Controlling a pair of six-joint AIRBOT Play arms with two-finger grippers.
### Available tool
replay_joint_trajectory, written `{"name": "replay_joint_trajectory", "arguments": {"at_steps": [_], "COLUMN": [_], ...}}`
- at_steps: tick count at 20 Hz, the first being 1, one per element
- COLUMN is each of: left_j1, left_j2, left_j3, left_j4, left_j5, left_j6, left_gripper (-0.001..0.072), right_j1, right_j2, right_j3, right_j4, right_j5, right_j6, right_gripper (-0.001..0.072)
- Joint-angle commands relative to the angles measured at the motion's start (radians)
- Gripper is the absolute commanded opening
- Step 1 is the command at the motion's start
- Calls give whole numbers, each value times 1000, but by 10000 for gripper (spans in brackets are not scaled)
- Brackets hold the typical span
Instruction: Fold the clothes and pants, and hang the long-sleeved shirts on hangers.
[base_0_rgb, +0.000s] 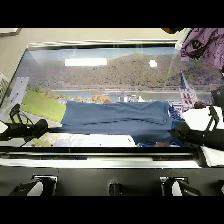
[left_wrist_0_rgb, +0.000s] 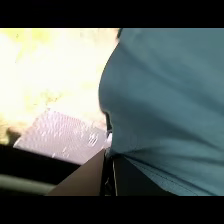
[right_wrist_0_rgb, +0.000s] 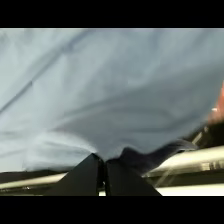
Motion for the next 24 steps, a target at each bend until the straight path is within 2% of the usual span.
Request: {"name": "replay_joint_trajectory", "arguments": {"at_steps": [1, 3, 5, 6, 13, 22, 23, 24], "left_j1": [-35, -74, -88, -90, -118, -198, -203, -203], "left_j2": [-79, -162, -246, -288, -546, -681, -684, -683], "left_j3": [48, 92, 150, 184, 382, 443, 443, 444], "left_j4": [-44, -42, -42, -40, -39, -40, -40, -40], "left_j5": [130, 181, 219, 232, 246, 306, 310, 316], "left_j6": [44, 60, 59, 60, 90, 89, 89, 88], "left_gripper": [14, 14, 14, 14, 14, 16, 50, 152], "right_j1": [78, 188, 233, 234, 234, 234, 234, 234], "right_j2": [-161, -294, -396, -438, -660, -789, -795, -795], "right_j3": [79, 141, 206, 235, 378, 395, 395, 396], "right_j4": [46, -21, -119, -130, -144, -97, -89, -82], "right_j5": [139, 245, 344, 390, 433, 528, 533, 533], "right_j6": [-103, -99, 31, 48, 42, 14, 15, 15], "right_gripper": [22, 22, 22, 22, 23, 27, 77, 149]}}
